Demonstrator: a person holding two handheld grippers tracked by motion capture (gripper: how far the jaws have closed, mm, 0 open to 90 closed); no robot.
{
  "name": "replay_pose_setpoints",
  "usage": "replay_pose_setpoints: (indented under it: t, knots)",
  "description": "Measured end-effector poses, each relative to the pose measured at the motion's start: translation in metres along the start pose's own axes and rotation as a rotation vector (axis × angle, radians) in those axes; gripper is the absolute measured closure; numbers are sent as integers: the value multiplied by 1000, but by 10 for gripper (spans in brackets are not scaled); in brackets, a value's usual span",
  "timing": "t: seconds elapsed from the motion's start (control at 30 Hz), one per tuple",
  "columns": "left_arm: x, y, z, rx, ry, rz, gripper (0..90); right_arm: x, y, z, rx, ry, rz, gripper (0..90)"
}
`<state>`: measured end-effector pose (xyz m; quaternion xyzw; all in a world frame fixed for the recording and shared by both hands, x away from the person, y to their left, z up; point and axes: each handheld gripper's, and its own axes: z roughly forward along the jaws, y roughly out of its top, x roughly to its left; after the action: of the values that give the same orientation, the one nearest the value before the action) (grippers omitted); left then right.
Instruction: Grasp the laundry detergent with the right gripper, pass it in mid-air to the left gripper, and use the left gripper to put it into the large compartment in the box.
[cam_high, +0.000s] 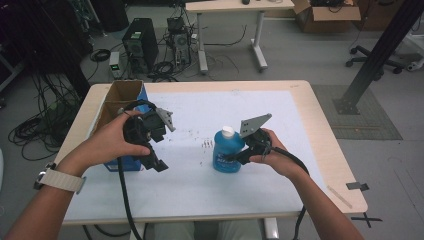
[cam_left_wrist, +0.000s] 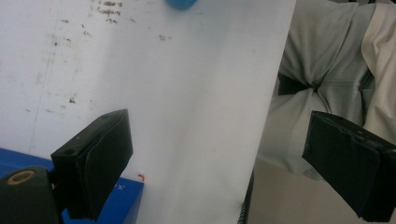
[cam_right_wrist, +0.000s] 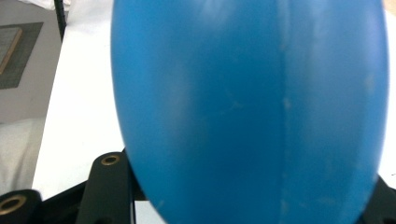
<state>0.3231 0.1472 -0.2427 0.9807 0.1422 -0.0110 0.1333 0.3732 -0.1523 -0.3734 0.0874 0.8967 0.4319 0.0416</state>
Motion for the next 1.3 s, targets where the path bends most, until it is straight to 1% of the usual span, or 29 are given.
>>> replay_pose_setpoints:
  t: [0.17,0.23,0.37,0.4,0.57,0.63,0.7,0.87,1.03,1.13,1.3]
  knots:
    - [0,0,-1,-4,-2,-1,86,2,1,-4,-7,-1,3,429]
    - [0,1,-2,-8,1,0,86,4,6,-12,-18,5,1,429]
    - [-2,4,-4,-9,4,7,85,6,14,-24,-20,4,-5,429]
    - [-2,4,-4,-9,4,7,86,6,14,-24,-20,4,-5,429]
    - [-5,10,-7,-14,9,18,85,8,21,-38,-13,10,0,430]
    - [-6,11,-9,-15,11,20,86,9,22,-40,-10,9,1,430]
    - [-7,13,-10,-17,15,23,86,11,25,-45,-2,18,2,431]
    - [-10,21,-17,-20,21,33,85,16,31,-52,2,26,-5,431]
    - [-13,27,-22,-25,27,41,83,22,40,-59,2,36,-22,431]
    - [-14,30,-23,-26,28,42,83,25,45,-62,8,47,-28,430]
    - [-15,35,-29,-32,33,53,81,32,56,-64,31,84,-31,430]
